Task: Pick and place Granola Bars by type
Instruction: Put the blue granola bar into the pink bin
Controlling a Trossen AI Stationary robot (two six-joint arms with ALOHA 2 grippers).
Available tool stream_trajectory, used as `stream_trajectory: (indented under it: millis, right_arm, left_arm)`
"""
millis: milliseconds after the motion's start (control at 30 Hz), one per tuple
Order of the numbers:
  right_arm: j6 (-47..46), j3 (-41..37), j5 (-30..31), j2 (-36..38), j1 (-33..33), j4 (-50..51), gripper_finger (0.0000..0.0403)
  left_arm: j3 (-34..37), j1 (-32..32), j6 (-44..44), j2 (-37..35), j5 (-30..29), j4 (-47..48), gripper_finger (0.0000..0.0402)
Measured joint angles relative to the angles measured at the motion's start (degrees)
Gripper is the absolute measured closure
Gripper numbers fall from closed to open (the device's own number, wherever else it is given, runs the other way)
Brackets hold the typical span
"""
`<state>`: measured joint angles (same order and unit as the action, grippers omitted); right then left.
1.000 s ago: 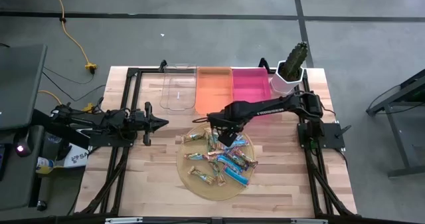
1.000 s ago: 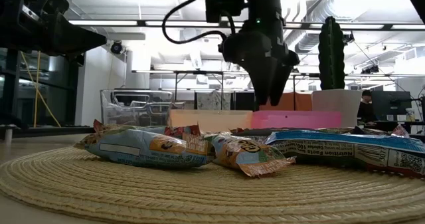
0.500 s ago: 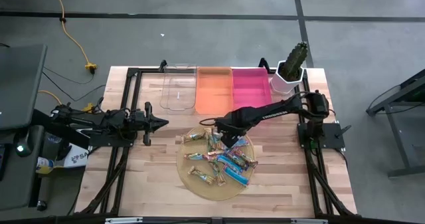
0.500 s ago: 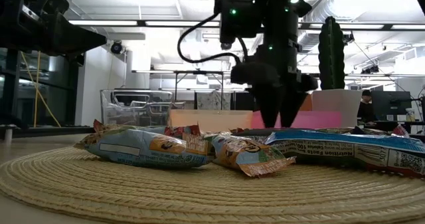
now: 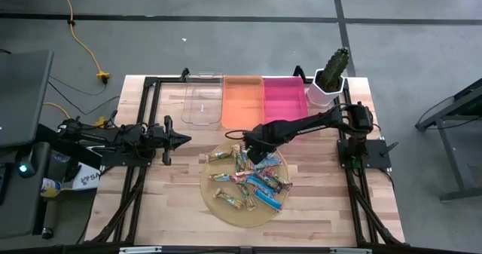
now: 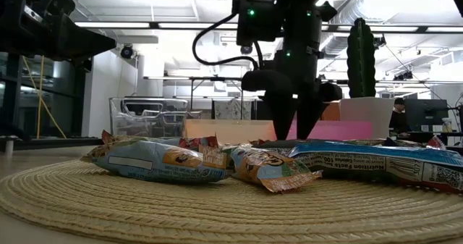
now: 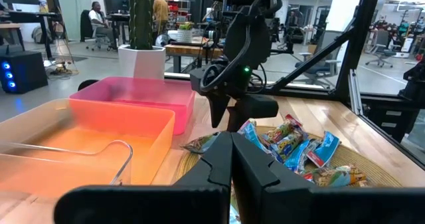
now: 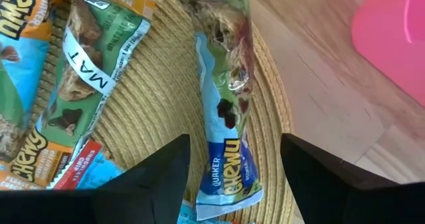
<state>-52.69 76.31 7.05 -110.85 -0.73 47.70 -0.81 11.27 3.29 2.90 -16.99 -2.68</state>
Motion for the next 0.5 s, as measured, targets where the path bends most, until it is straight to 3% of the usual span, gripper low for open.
stream_trajectory:
  millis: [500]
  right_arm:
    - [-0.44,0.00,-1.65,-0.02,-0.05,0.02,0.0181]
  left_arm:
    - [-0.01,0.00,0.00,-0.01,0.00,0.00,0.0401]
